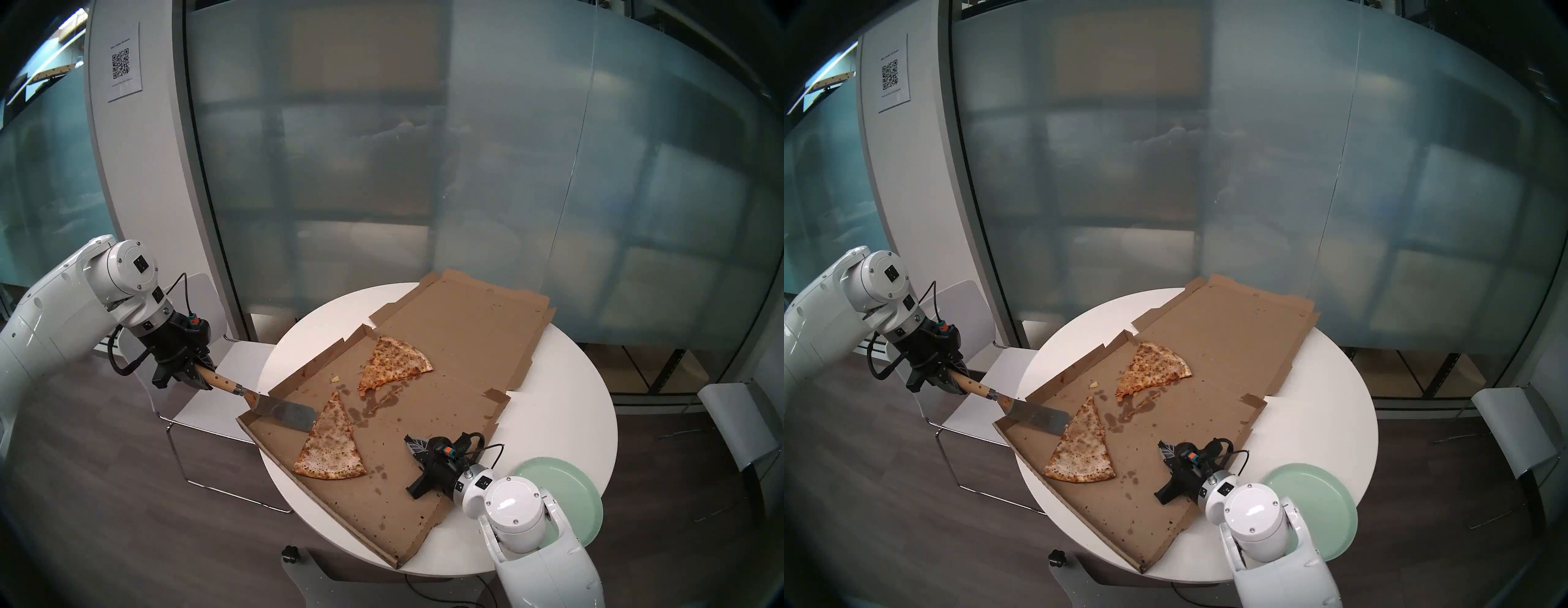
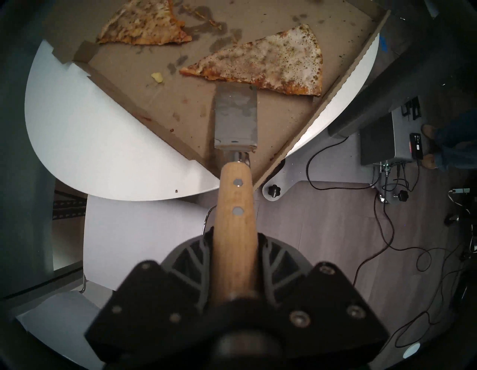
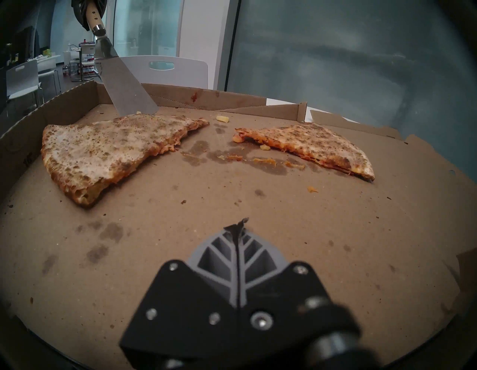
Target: Put pizza slice onto the plate
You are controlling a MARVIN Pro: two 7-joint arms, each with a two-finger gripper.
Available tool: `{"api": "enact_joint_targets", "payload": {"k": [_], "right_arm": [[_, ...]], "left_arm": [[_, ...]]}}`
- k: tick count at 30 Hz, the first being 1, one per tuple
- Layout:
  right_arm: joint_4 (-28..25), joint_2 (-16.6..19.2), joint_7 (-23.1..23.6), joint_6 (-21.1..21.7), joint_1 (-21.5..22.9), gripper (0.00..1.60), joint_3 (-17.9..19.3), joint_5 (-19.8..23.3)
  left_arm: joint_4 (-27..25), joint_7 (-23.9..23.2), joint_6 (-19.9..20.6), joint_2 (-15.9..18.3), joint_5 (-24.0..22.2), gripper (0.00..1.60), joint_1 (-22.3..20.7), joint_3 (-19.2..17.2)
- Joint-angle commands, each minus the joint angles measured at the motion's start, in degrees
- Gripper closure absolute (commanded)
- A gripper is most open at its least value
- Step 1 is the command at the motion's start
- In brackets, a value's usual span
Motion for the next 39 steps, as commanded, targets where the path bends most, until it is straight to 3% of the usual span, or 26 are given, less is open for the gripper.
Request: {"api": "enact_joint_targets", "payload": {"k": [1, 13, 23, 39], "right_arm": [[-0.8, -0.3, 0.2, -0.6, 1.4, 1.6, -0.3, 0.2], [-1.4, -0.1, 0.8, -0.3, 1.2, 1.6, -0.3, 0.1], [-1.8, -0.1, 0.8, -0.3, 0.6, 1.6, -0.5, -0.2], [-2.6, 0.0, 0.4, 0.1, 0.2, 1.6, -0.3, -0.3]], "left_arm": [[-3.5, 0.1, 2.1, 6.1, -5.0, 1.6, -2.7, 3.5], [-2.6, 0.1, 2.7, 7.9, -10.2, 1.6, -7.0, 10.7], [1.9, 0.1, 2.1, 6.6, -9.0, 1.6, -11.5, 12.7], [7.5, 0.1, -1.4, 3.5, -8.1, 1.6, -18.1, 23.5]]}}
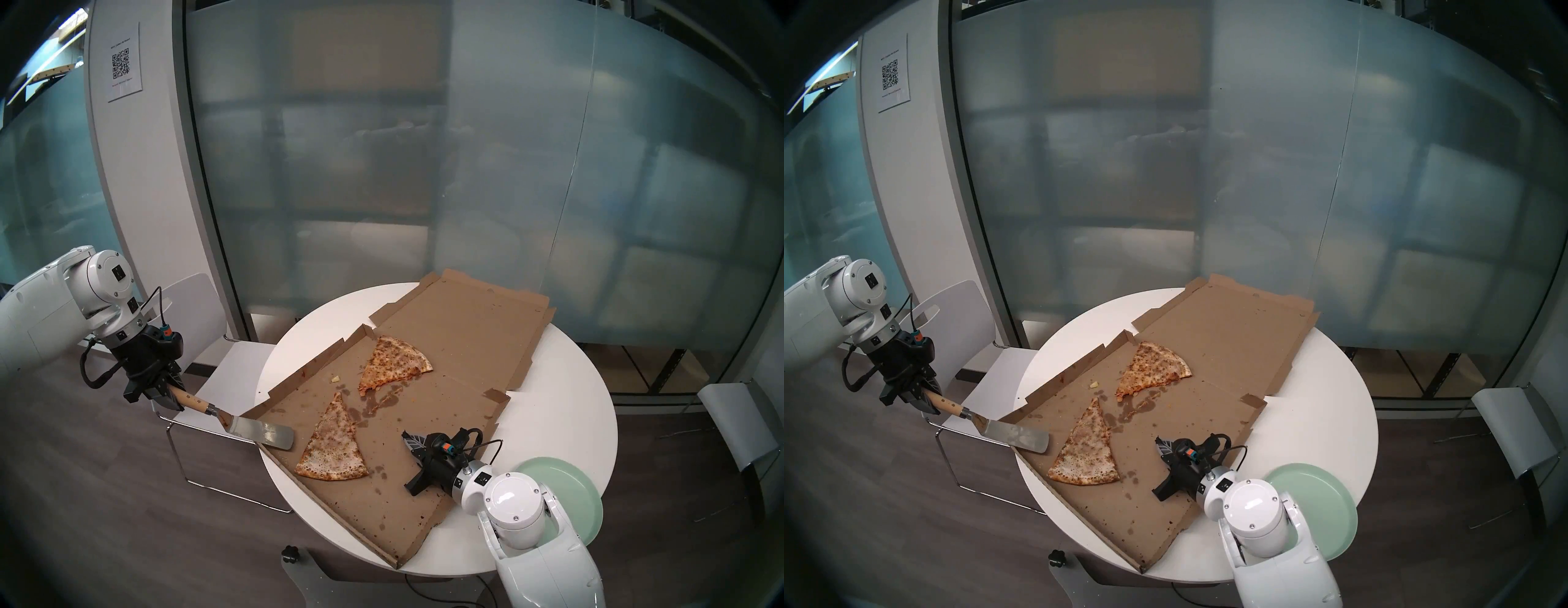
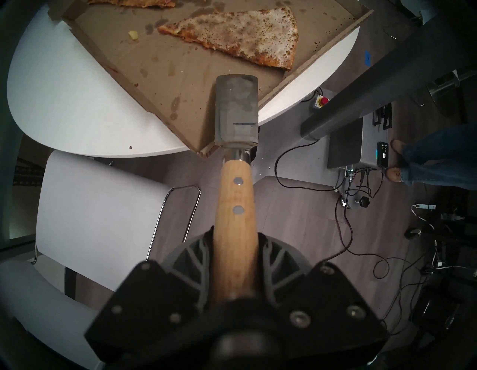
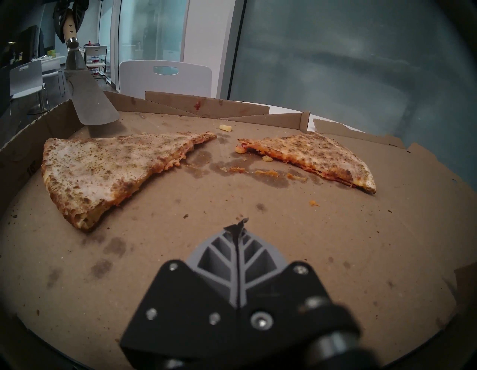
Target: Put pizza slice onto the plate
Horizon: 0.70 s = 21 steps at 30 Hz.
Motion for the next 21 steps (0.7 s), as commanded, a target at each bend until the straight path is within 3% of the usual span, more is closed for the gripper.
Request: {"api": "enact_joint_targets", "payload": {"k": [1, 13, 21], "right_arm": [[-1.6, 0.0, -0.2, 0.1, -0.1, 1.6, 0.0, -0.2], [-1.0, 0.0, -0.5, -0.1, -0.3, 1.6, -0.1, -0.1], [-1.0, -0.1, -0.8, -0.1, -0.4, 1.6, -0.1, 0.0]], "left_arm": [[1.4, 0.1, -1.0, -1.8, -0.3, 1.6, -5.3, 2.7], [3.4, 0.1, -1.7, -4.5, 0.7, 1.6, -11.2, 4.6], [4.7, 0.1, -2.4, -5.9, 0.7, 1.6, -15.0, 9.8]]}}
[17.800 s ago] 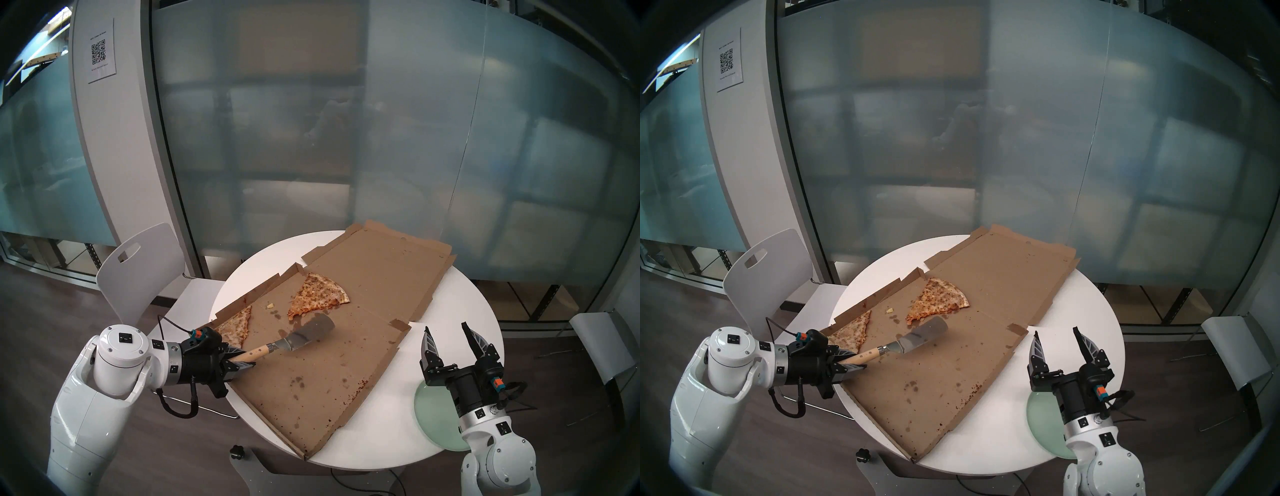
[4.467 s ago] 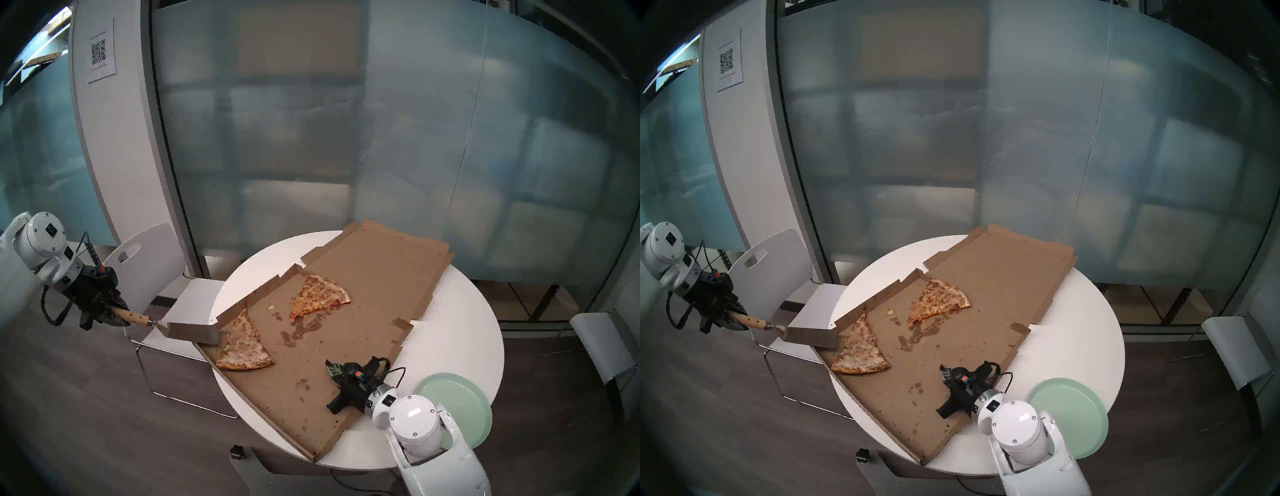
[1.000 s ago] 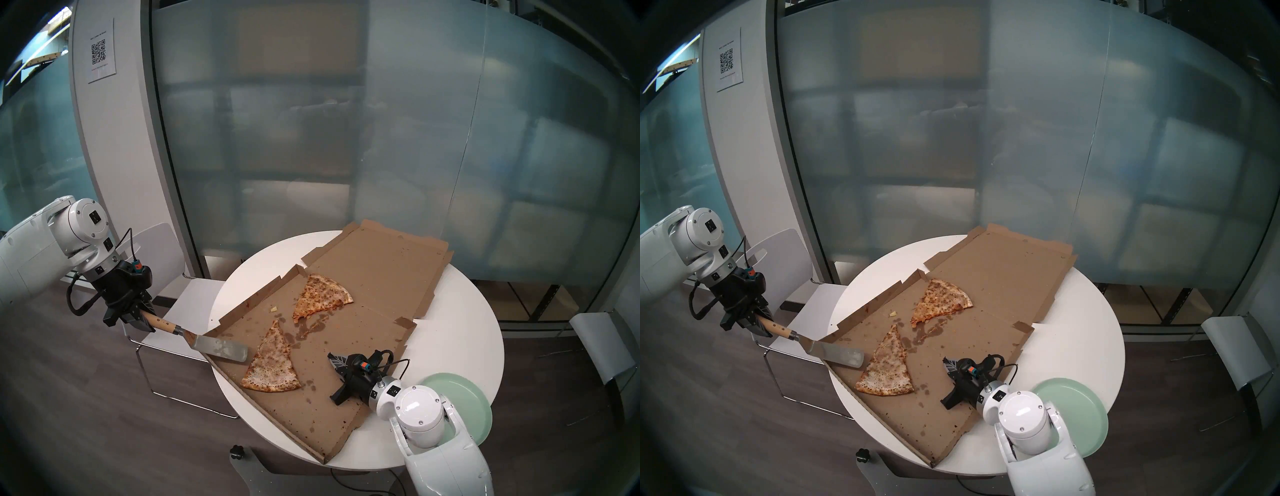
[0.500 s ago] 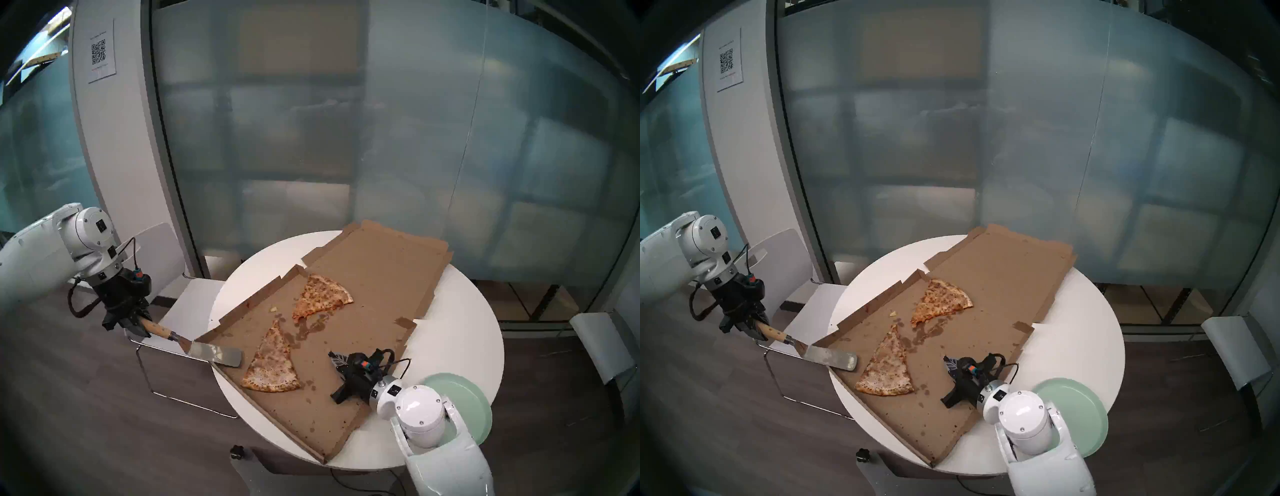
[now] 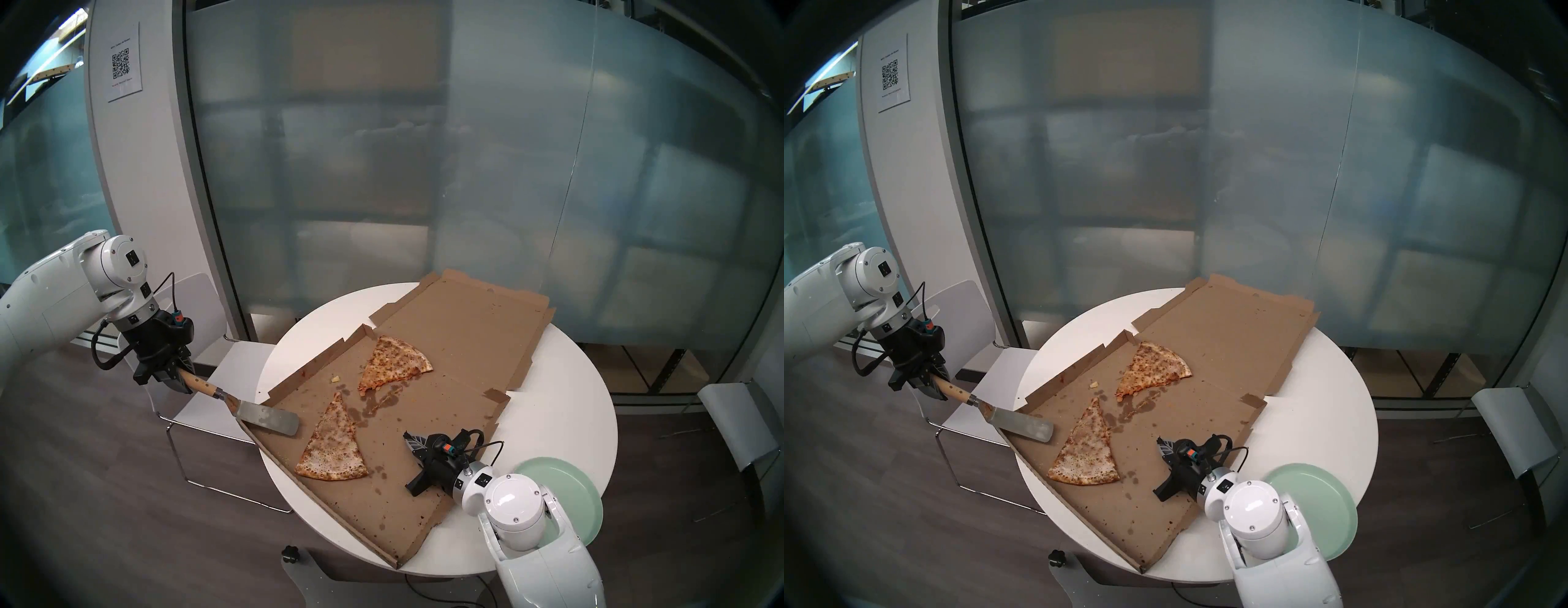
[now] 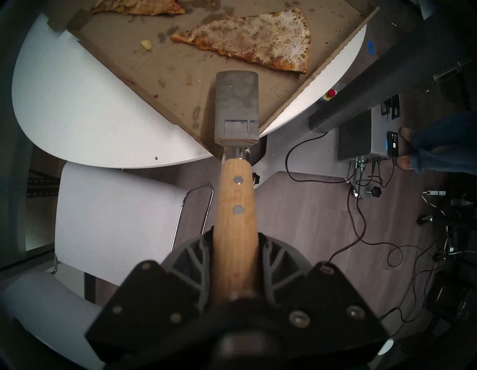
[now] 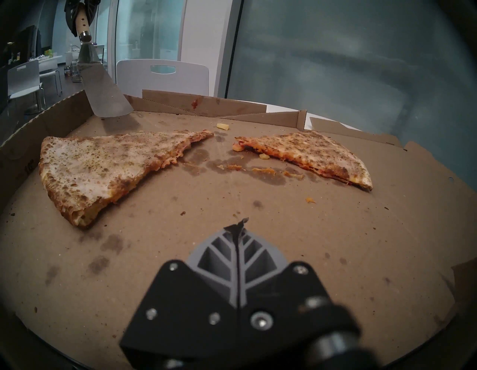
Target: Put pizza slice onto the plate
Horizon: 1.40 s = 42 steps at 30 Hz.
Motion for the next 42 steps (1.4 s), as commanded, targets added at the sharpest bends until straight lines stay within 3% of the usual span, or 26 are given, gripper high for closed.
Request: {"api": "enact_joint_targets", "payload": {"k": [1, 14, 25, 42], "right_arm": [[-1.2, -0.1, -0.1, -0.1, 0.0, 1.6, -0.1, 0.0], [-1.6, 0.1, -0.4, 0.0, -0.4, 1.6, 0.2, 0.3], [-2.0, 0.4, -0.4, -0.2, -1.1, 1.6, 0.4, 0.4], [-2.1, 1.1, -0.3, 0.2, -1.7, 1.6, 0.5, -0.1]], "left_arm": [[1.1, 0.1, -0.3, -1.8, -0.4, 1.6, -5.5, 3.3], [2.0, 0.1, -1.3, -4.0, -1.2, 1.6, -10.3, 9.0], [2.5, 0.1, -1.3, -5.5, -3.4, 1.6, -13.8, 16.1], [3.6, 0.1, -1.6, -8.0, -5.7, 1.6, -16.6, 20.8]]}}
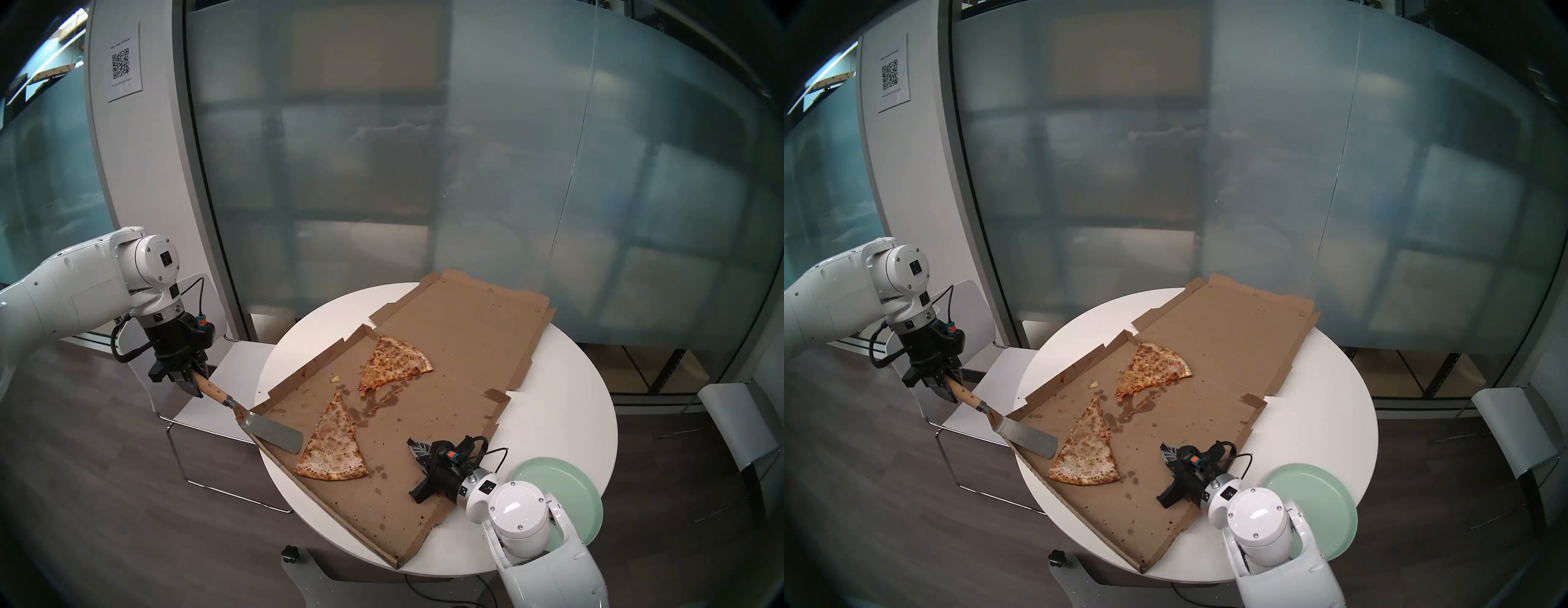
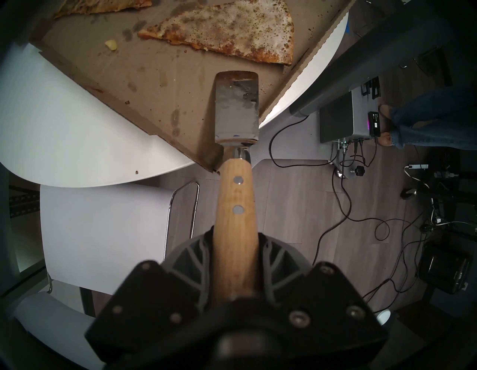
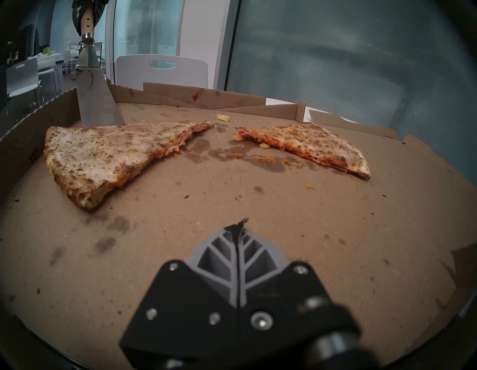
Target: Put pizza slice onto the plate
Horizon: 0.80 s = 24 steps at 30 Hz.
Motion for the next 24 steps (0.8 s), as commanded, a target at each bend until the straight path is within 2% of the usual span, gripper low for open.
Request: {"api": "enact_joint_targets", "payload": {"k": [1, 11, 24], "right_arm": [[-1.1, 0.1, 0.0, 0.0, 0.3, 1.6, 0.1, -0.1], [-1.6, 0.1, -0.2, 0.0, 0.0, 1.6, 0.1, 0.2], [-2.9, 0.3, -0.1, 0.5, -0.8, 1.6, 0.1, 0.1]], "left_arm": [[-0.2, 0.1, 0.3, -1.5, -1.3, 1.6, -3.2, 0.4], [0.4, 0.1, 0.1, -2.9, -2.4, 1.6, -4.0, 2.6], [-0.2, 0.1, 0.1, -2.6, -3.3, 1.6, -3.0, 3.9]]}}
